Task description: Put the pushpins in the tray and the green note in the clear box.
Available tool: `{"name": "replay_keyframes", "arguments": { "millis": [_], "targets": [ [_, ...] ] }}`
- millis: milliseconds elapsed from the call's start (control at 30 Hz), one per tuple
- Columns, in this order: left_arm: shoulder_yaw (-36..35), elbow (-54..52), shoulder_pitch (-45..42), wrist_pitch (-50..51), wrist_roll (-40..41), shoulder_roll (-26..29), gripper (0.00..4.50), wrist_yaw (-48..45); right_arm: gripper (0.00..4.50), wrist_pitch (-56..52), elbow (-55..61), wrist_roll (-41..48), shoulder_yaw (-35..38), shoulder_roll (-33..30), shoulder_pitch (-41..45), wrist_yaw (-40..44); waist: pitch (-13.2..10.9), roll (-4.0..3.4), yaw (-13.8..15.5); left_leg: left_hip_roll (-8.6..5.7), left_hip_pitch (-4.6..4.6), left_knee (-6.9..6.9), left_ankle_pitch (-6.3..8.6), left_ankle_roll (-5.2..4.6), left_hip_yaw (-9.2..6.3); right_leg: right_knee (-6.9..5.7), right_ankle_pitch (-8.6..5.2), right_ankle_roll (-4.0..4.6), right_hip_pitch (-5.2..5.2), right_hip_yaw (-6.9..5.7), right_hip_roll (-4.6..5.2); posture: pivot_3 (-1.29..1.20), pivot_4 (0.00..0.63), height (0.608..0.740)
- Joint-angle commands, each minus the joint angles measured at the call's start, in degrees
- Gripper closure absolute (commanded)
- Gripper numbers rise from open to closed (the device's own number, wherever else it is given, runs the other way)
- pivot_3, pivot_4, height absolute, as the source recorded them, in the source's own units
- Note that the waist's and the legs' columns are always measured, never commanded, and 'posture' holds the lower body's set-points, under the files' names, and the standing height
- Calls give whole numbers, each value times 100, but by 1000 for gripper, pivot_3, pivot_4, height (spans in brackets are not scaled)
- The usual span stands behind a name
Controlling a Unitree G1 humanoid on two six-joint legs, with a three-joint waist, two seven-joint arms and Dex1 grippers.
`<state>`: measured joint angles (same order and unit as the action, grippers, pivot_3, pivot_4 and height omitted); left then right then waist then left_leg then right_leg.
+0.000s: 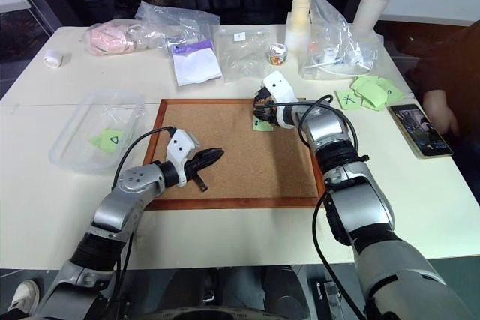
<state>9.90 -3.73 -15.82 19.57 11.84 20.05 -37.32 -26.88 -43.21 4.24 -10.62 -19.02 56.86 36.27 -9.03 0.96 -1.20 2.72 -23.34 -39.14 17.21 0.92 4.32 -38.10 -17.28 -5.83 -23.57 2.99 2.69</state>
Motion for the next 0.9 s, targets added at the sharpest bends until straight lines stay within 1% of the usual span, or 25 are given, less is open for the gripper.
{"name": "replay_keyframes", "arguments": {
  "millis": [33, 100, 233, 333, 433, 567, 667, 900],
  "targets": [
    [40, -166, 122, 96, -11, -16, 4500, 12, 2249, 162, -81, -45, 160, 46, 167, 20, 0, 0, 0, 0, 0, 0, 0, 0, 0, 0, 0, 0, 0, 0, 0, 0, 150, 740],
    [40, -211, 134, 121, -7, -22, 4500, 28, 2794, 149, -143, -43, 192, 71, 182, 54, 0, 0, -1, 0, 0, 0, 0, 0, 0, 0, 0, 0, 0, 0, 0, 0, 150, 740],
    [39, -248, 145, 113, -33, -32, 4500, 58, 4425, 194, -264, -113, 226, 108, 214, 34, 0, -1, 0, 0, 0, 0, 0, 1, 0, -1, 0, 0, 0, 0, 0, 0, 150, 740],
    [39, -215, 138, 121, -56, -31, 4500, 78, 4425, 235, -337, -146, 303, 145, 261, -7, 0, -1, -1, 1, 0, 0, 0, 1, 0, -1, 0, 0, 0, 0, 1, 0, 150, 740],
    [233, 120, 196, 123, -167, -78, 4500, 49, 4425, 107, -12, -13, 429, 197, 216, 96, 2, -3, -1, 1, 1, 0, -1, 1, 0, -1, 0, 0, 0, 0, 1, 0, 150, 740],
    [364, 498, 193, 72, -282, -163, 4500, -1, 4425, -235, 774, 29, 467, 100, 17, 150, 8, -13, 13, 0, 2, 0, 0, 1, 1, -1, 0, 0, 1, 0, 2, 0, 150, 740],
    [349, 698, 120, -2, -340, -211, 4500, -18, 4425, -588, 1316, 74, 568, 15, -99, 90, 15, -36, 37, -1, 1, 0, 0, 1, 1, -1, 0, 0, 2, 0, 11, 0, 150, 740],
    [306, 670, 58, -35, -328, -212, 4500, -110, 4425, -1263, 2467, 164, 979, -351, -549, -218, 22, -45, 67, -9, 43, -1, 0, 0, -3, 3, 1, -1, 53, -1, 12, 0, 150, 740]
  ]
}}
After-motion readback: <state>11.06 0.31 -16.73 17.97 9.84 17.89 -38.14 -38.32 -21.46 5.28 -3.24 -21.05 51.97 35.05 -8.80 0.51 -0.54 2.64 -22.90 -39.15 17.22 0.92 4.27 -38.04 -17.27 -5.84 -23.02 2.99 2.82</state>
